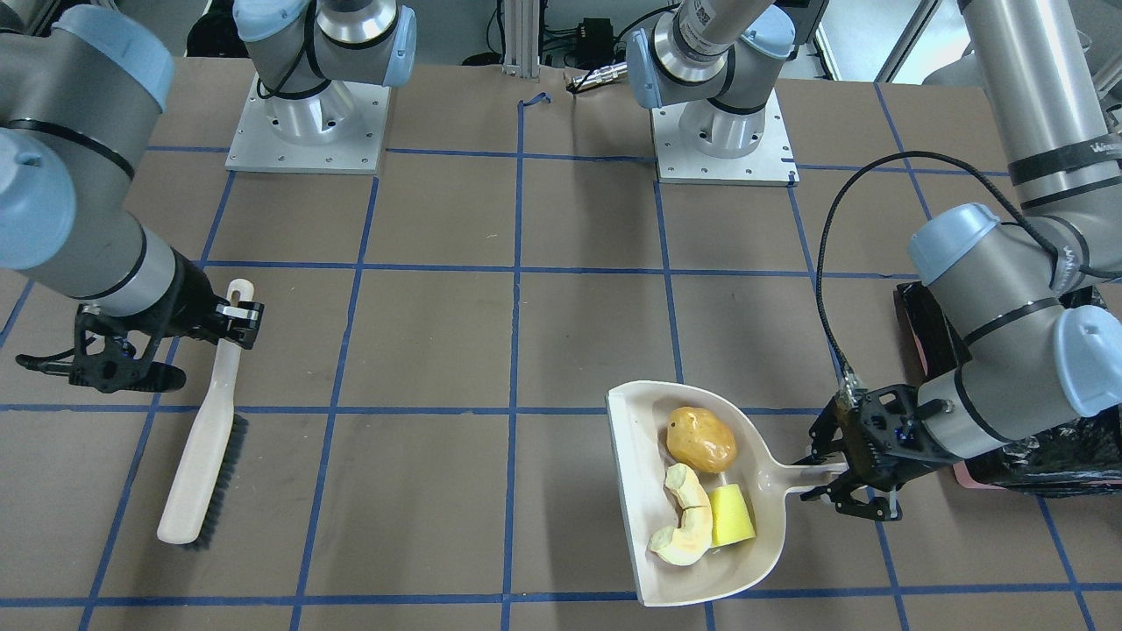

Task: Sweep and dump trash into bin
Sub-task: 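Lift the loaded dustpan with the left gripper while the right gripper withdraws the brush, then carry the dustpan over the black bin with the left gripper and tip it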

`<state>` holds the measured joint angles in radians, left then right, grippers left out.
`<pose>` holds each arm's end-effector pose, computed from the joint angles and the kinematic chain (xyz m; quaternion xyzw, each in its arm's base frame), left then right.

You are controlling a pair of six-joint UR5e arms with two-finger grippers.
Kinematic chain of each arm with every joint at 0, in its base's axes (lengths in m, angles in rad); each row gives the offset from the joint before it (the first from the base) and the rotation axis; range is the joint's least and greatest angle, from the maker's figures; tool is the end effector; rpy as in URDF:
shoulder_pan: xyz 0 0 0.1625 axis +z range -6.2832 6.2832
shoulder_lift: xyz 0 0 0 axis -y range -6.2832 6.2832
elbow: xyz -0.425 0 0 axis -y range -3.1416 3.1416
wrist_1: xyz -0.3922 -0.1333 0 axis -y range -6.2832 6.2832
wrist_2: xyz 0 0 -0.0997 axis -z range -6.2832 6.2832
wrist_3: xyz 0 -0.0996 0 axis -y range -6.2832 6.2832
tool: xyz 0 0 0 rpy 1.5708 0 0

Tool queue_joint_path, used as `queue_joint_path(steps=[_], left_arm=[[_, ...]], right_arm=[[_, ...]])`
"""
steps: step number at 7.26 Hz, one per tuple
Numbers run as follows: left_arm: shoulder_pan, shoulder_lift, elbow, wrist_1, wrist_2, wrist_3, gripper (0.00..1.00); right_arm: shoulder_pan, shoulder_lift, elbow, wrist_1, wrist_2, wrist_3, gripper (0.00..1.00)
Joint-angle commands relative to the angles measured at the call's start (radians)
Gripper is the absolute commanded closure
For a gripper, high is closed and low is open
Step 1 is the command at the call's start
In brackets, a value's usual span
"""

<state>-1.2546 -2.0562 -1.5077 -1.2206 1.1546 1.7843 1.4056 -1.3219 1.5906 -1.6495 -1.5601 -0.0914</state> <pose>0.0368 -0.6707 0.2796 -0.6495 -0.7310 0.1616 0.1333 0.0401 -0.5764 0.3537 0.0372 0.9948 0.0934 0.0174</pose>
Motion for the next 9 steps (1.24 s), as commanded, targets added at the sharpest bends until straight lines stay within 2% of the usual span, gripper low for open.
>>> queue_joint_path(steps=[1, 2, 3, 5, 7, 9], left_arm=[[0.081, 0.045, 0.012, -0.126, -0.058, 0.064, 1.0], [0.127, 0.08, 0.012, -0.179, -0.056, 0.088, 1.0], [0.192, 0.117, 0.011, -0.227, -0.043, 0.206, 1.0], [0.399, 0.159, 0.046, -0.388, 0.011, 0.397, 1.0], [0.51, 0.136, 0.209, -0.532, 0.141, 0.509, 1.0], [0.553, 0.101, 0.395, -0.548, 0.328, 0.573, 1.0]], right_arm=[[-0.111, 0.036, 0.015, -0.006, -0.035, -0.126, 1.0], [-0.129, 0.062, 0.017, -0.05, -0.094, -0.189, 1.0], [-0.149, 0.087, 0.019, -0.067, -0.095, -0.212, 1.0], [-0.171, 0.141, 0.019, -0.137, -0.098, -0.243, 1.0], [-0.172, 0.153, 0.019, -0.164, -0.101, -0.241, 1.0], [-0.172, 0.167, 0.019, -0.168, -0.101, -0.237, 1.0]])
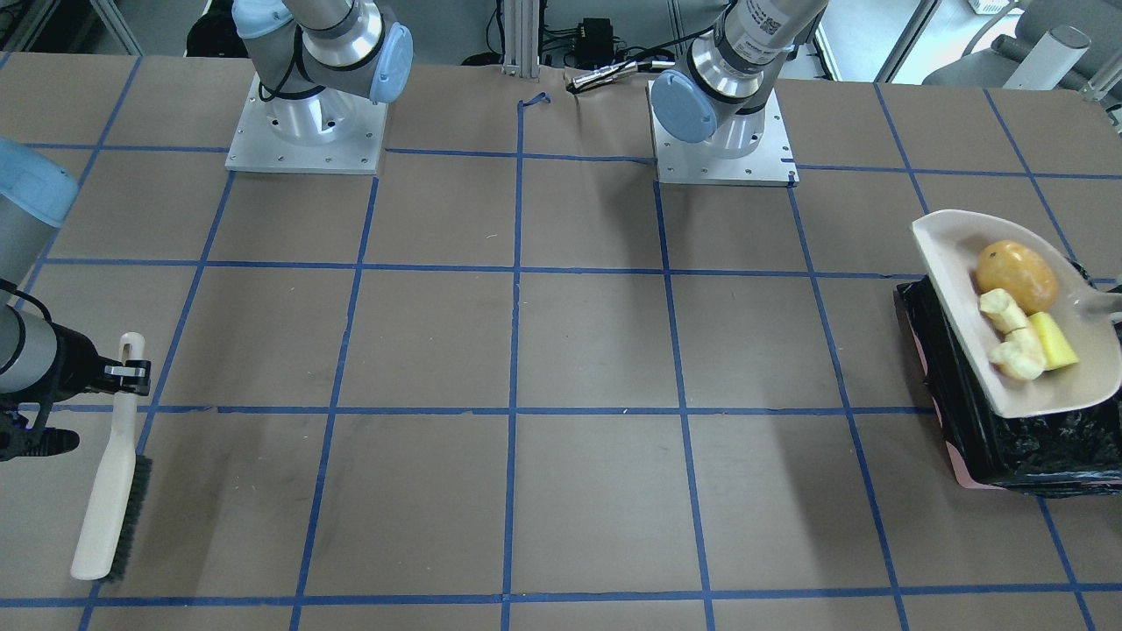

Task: Sweep and dump trash into bin
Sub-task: 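Carry the dustpan over the black bin with the left gripper and tip it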

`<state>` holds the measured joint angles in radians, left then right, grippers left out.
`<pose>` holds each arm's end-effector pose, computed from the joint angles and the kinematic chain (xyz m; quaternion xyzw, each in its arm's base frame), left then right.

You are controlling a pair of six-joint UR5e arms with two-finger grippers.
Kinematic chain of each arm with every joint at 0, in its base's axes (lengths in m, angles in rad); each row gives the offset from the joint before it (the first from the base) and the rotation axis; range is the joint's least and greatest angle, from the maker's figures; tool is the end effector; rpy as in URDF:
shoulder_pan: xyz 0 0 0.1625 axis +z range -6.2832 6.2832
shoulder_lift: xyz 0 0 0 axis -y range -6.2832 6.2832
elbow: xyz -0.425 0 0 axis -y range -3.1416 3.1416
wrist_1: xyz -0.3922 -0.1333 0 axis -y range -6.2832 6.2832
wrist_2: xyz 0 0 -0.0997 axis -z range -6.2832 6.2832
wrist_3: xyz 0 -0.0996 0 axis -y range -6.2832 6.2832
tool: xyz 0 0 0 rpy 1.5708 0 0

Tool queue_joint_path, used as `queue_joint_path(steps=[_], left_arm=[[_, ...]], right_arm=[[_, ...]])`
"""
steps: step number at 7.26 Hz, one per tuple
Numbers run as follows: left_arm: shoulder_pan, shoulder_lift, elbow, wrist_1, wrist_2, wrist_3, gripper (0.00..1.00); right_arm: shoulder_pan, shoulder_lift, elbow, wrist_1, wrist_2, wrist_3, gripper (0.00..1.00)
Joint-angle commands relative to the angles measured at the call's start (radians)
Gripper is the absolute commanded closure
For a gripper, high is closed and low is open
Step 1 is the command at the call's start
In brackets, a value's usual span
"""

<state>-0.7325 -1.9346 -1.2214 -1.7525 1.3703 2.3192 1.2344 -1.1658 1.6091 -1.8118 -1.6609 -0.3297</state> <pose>0.3602 -0.5299 0.4389 -0.6608 -0.7375 0.1004 0.0966 -0.0805 -0.6069 0.2677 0.0012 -0.9939 -0.1100 0.0094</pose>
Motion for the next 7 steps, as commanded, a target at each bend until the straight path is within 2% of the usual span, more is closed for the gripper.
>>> queue_joint_path(steps=[1, 2, 4, 5, 6, 7], left_arm=[[0.041, -0.026, 0.159, -0.007, 0.184, 0.04, 1.0], [0.029, -0.02, 0.198, 0.013, 0.228, 0.02, 1.0], [-0.011, -0.02, 0.2, 0.132, 0.449, -0.059, 1.0], [-0.03, -0.001, 0.201, 0.177, 0.52, -0.057, 1.0], [-0.044, -0.009, 0.201, 0.224, 0.582, 0.003, 1.0], [-0.089, -0.03, 0.18, 0.288, 0.683, 0.154, 1.0]], right_arm=[[-0.007, 0.02, 0.0, -0.008, 0.0, 0.003, 1.0], [-0.018, 0.024, 0.0, -0.008, 0.001, 0.003, 1.0], [-0.018, 0.024, 0.005, -0.006, 0.001, 0.005, 1.0], [-0.018, 0.023, 0.015, -0.006, 0.001, 0.003, 1.0], [-0.018, 0.023, 0.017, -0.006, 0.001, 0.003, 1.0], [-0.018, 0.023, 0.017, -0.004, 0.001, 0.003, 1.0]])
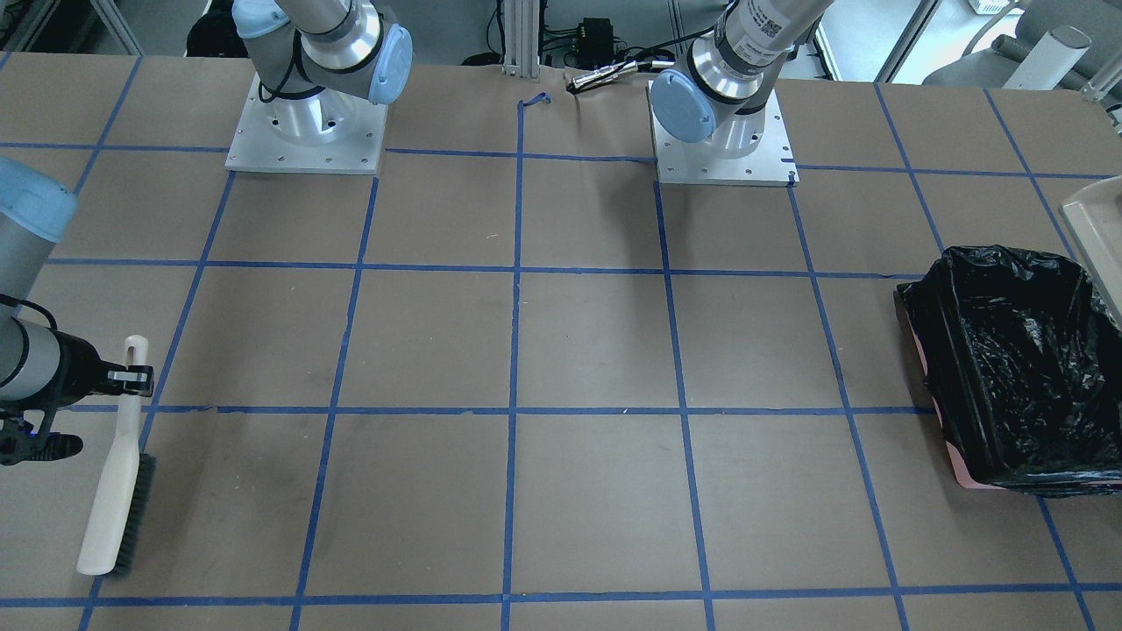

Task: Sweep and dump trash into bin
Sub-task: 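Carry the dustpan over the black bin with the left gripper and tip it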

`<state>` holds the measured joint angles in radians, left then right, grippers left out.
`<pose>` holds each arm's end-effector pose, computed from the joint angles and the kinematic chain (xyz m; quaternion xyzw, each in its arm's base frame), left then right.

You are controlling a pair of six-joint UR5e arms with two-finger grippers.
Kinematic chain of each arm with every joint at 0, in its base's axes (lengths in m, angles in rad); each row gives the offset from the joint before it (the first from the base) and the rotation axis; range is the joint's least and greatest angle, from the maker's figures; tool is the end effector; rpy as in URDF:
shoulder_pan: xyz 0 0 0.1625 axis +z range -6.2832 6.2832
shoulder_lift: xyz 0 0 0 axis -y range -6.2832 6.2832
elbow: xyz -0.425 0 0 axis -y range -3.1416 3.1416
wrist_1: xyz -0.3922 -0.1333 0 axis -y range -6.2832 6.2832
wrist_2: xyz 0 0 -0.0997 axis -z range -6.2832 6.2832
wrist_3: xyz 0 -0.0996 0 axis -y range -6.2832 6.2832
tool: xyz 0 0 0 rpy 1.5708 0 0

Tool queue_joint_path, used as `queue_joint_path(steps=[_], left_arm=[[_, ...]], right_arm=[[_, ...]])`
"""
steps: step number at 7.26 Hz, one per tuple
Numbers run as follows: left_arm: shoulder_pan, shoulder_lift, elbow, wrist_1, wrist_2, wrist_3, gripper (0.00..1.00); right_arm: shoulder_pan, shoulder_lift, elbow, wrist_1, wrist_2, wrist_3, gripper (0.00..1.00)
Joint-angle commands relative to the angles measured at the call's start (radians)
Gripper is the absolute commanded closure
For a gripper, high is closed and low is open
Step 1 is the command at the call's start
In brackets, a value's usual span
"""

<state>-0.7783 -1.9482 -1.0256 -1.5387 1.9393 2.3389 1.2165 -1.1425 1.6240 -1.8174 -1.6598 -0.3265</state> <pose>0.4012 -0.5324 0.5518 0.6701 0.7128 0.1818 0.0990 -0.0907 -0.6040 0.2478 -0.0086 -0.9921 -0.1251 0.0026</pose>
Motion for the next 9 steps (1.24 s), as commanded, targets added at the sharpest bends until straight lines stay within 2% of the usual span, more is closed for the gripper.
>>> queue_joint_path(steps=[1, 2, 3, 4, 6, 7, 9], left_arm=[[-0.079, -0.027, -0.045, 0.223, 0.203, 0.243, 1.0], [-0.094, -0.026, -0.082, 0.312, 0.281, 0.308, 1.0], [-0.104, -0.017, -0.094, 0.366, 0.294, 0.345, 1.0], [-0.108, -0.015, -0.093, 0.386, 0.296, 0.37, 1.0], [-0.108, -0.014, -0.09, 0.429, 0.302, 0.405, 1.0], [-0.113, -0.006, -0.09, 0.442, 0.302, 0.416, 1.0], [-0.185, -0.003, -0.09, 0.532, 0.415, 0.468, 1.0]], right_arm=[[0.0, 0.0, 0.002, 0.001, 0.0, -0.003, 1.0], [0.0, 0.0, 0.002, 0.003, -0.002, -0.005, 1.0], [0.0, 0.0, 0.002, 0.003, -0.005, -0.005, 0.55], [0.0, 0.0, 0.005, 0.001, -0.027, -0.003, 0.41], [0.0, 0.0, 0.005, -0.002, -0.028, 0.009, 0.18], [0.0, -0.009, 0.002, -0.002, -0.025, 0.015, 0.01], [0.0, -0.044, -0.027, 0.007, -0.022, 0.038, 0.0]])
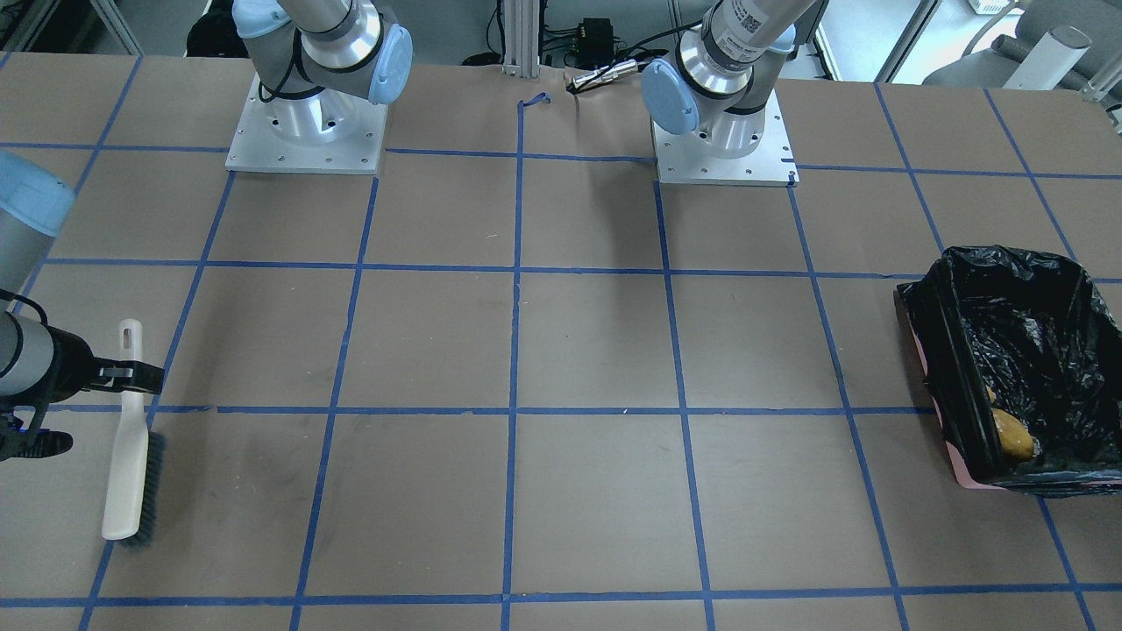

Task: Sweep and dump trash into bin
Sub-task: 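Tilt the dustpan into the bin while the right gripper sets down the brush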

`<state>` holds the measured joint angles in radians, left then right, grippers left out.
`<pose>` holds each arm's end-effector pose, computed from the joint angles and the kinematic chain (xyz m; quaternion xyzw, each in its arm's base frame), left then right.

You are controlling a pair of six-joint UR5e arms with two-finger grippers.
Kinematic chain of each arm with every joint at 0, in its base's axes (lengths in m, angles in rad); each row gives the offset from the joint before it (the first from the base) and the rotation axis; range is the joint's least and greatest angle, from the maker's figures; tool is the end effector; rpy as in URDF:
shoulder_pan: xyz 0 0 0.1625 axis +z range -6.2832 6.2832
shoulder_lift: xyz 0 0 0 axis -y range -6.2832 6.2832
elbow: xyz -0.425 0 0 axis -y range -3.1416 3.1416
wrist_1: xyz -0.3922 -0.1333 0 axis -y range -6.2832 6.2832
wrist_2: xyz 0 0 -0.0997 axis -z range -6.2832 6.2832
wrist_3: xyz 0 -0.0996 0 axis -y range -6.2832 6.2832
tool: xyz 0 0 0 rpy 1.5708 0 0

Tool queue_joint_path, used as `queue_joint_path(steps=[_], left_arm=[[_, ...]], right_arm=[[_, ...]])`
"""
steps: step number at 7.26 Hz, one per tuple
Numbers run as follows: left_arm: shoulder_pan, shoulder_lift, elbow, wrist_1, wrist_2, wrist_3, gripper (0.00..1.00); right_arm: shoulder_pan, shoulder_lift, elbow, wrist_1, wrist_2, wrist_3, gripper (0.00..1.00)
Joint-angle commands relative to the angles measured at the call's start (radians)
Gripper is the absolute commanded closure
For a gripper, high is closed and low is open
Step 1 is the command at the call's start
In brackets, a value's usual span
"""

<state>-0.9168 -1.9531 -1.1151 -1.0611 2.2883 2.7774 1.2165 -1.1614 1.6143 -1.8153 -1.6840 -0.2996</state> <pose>0.3564 -0.5764 0.5778 0.7339 0.5252 0.3716 0.2178 -0.0933 -0.6040 0.2633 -0.0213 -0.9928 -0.1164 0.0199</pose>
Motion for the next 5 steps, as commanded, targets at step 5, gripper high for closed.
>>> queue_joint_path(steps=[5], left_arm=[[-0.142, 0.002, -0.006, 0.064, 0.162, 0.043, 1.0]], right_arm=[[0.099, -0.201, -0.223, 0.237, 0.038, 0.146, 0.0]])
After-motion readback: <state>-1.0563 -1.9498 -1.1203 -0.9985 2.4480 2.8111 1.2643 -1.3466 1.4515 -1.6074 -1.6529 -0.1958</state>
